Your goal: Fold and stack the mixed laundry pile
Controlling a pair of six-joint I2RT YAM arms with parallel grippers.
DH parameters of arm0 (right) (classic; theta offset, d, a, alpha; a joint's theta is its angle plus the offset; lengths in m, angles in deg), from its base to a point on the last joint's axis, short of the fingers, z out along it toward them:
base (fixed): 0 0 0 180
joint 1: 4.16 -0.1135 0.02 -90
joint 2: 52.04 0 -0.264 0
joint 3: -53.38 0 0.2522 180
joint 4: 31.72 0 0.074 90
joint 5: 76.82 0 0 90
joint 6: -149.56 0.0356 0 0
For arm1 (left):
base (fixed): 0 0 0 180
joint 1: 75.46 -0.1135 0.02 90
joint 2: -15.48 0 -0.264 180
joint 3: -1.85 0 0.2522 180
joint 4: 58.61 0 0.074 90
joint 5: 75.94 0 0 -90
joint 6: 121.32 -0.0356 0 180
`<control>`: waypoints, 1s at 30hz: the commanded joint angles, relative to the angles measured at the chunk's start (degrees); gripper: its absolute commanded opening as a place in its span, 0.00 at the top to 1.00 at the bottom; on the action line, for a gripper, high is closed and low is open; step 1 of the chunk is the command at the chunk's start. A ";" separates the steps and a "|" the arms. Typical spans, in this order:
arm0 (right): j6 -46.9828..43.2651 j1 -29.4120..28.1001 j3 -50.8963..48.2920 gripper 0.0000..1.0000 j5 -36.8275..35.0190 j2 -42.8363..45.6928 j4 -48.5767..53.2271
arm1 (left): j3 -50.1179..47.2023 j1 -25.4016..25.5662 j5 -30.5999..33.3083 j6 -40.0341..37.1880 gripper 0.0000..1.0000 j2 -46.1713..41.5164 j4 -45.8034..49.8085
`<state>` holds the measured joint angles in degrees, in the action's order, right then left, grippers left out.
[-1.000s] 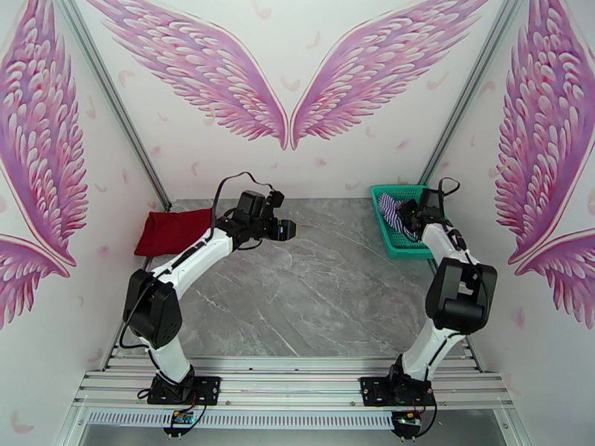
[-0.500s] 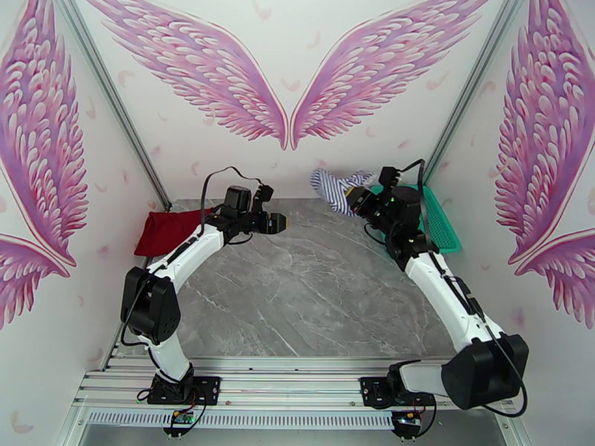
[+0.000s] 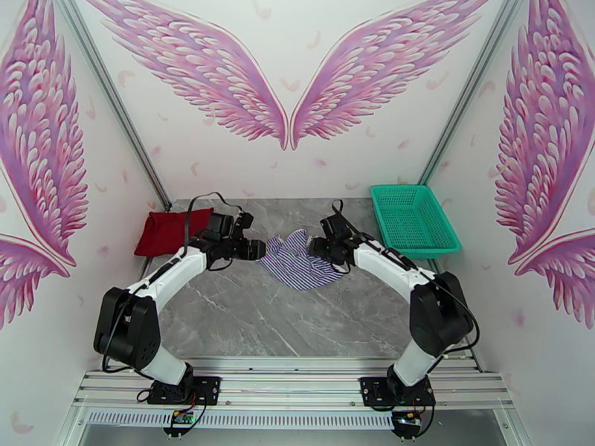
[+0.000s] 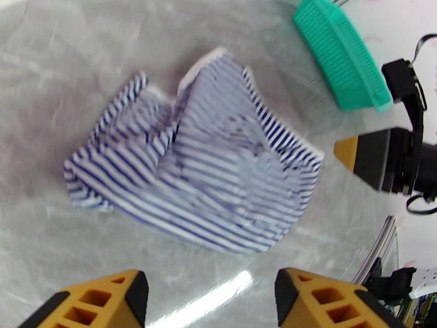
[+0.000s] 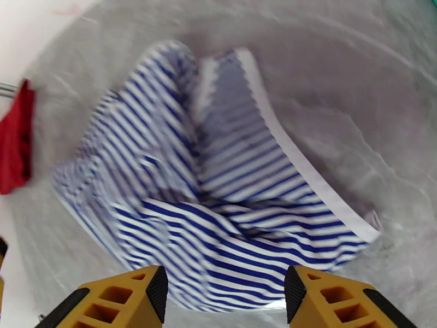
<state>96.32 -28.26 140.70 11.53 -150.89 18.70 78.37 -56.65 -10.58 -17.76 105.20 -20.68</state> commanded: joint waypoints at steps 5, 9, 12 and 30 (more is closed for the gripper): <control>-5.98 10.41 0.72 0.40 5.86 1.63 6.42 | 2.49 5.25 7.53 -4.22 0.33 2.30 3.16; -10.45 13.68 3.60 0.43 8.83 -3.92 6.27 | 10.07 8.09 9.39 -4.42 0.33 8.28 4.07; -13.39 13.60 7.51 0.42 10.08 -8.13 4.89 | 20.10 9.69 11.14 -5.63 0.31 15.21 7.36; 3.53 7.87 21.07 0.44 6.87 -24.50 -4.49 | 76.74 12.41 22.62 -4.68 0.31 58.73 19.96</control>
<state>94.72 -20.22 161.40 20.14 -175.22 15.03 148.62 -44.52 10.90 -23.09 159.99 -4.27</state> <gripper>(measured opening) 0.562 0.700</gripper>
